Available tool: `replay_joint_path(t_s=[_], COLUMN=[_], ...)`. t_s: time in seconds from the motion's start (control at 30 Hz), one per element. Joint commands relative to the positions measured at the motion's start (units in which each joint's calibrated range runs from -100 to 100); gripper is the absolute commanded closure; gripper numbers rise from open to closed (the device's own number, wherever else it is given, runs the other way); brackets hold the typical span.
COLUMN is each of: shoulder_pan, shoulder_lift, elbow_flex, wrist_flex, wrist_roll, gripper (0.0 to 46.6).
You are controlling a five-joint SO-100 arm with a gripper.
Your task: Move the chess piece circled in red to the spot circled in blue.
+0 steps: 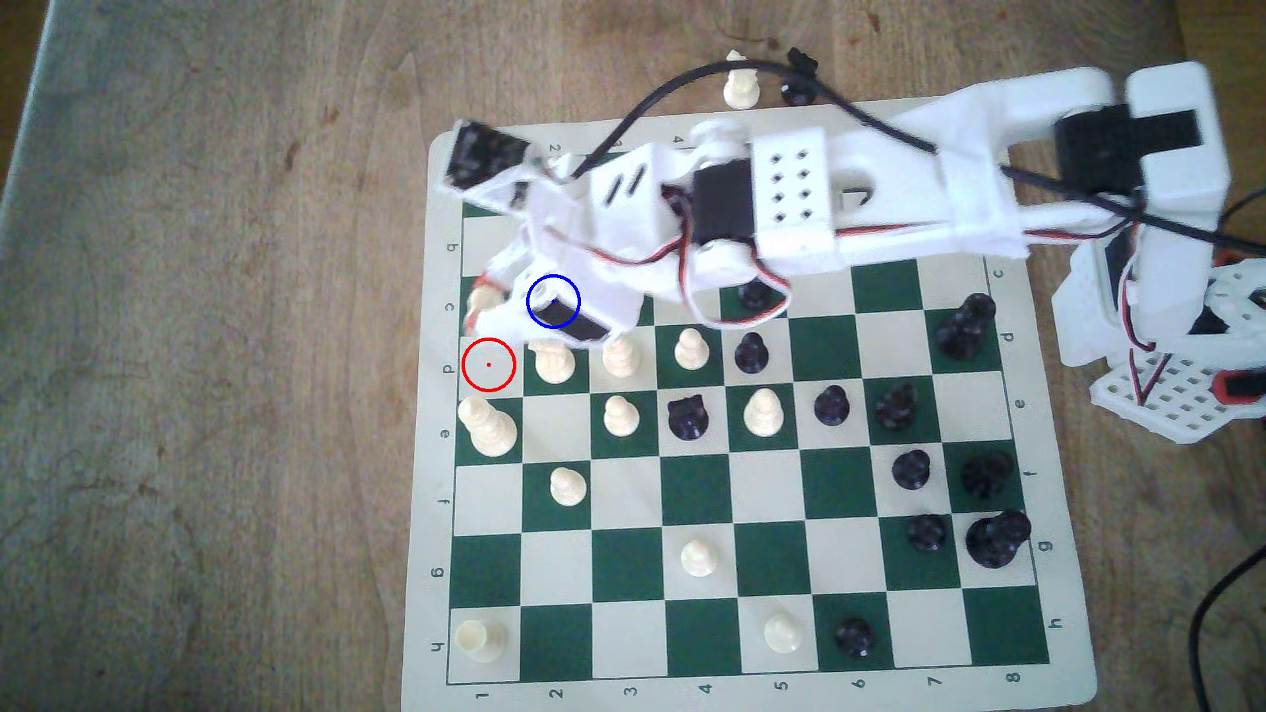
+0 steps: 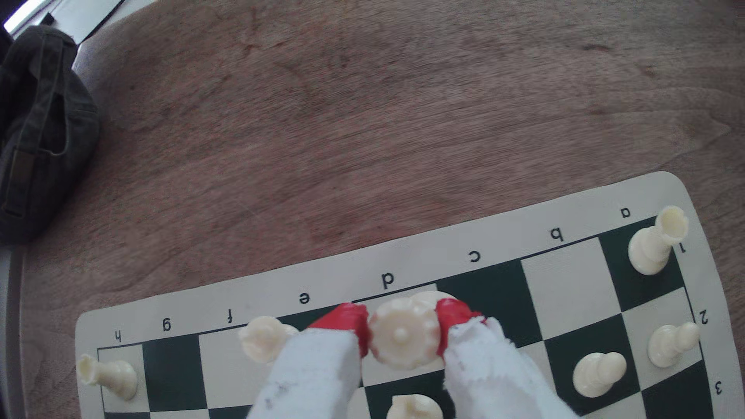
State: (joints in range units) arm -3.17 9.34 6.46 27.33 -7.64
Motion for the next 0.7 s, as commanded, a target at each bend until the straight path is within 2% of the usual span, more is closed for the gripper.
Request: replay_joint_path(t_s=[0.0,0.17,0.67], shoulder_pan=[2.2,3.9,4.1], shoulder_lift=[-11.1,-11.5,-7.6], elbow_flex=[4.8,7.9,11.3], wrist_flex=[-3.8,-5.1,-5.4], wrist_roll=[1.3,1.8,2.6], gripper=[46.4,46.4,46.4])
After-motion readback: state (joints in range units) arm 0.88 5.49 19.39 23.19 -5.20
